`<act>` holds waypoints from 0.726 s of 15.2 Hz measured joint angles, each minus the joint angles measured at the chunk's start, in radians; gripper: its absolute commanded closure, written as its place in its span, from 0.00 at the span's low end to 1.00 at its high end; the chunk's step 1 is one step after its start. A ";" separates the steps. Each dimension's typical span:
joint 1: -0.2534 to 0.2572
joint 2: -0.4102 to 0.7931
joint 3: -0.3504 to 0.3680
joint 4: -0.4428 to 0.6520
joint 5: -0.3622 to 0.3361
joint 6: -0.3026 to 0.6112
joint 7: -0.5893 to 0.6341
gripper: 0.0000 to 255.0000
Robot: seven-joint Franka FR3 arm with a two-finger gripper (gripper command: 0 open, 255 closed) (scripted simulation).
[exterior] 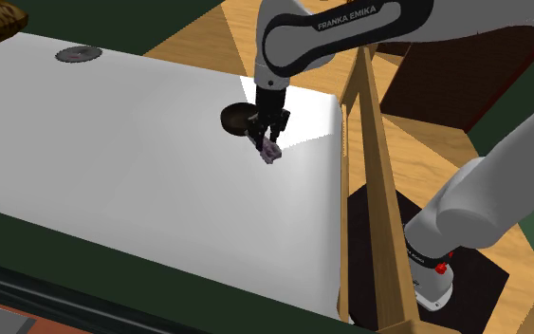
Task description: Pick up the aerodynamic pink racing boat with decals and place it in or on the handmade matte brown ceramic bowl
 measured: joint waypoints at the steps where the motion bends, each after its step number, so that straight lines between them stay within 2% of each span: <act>1: -0.007 0.023 -0.007 0.030 -0.009 -0.009 -0.009 1.00; 11: -0.063 0.348 -0.069 0.457 -0.098 -0.134 -0.077 1.00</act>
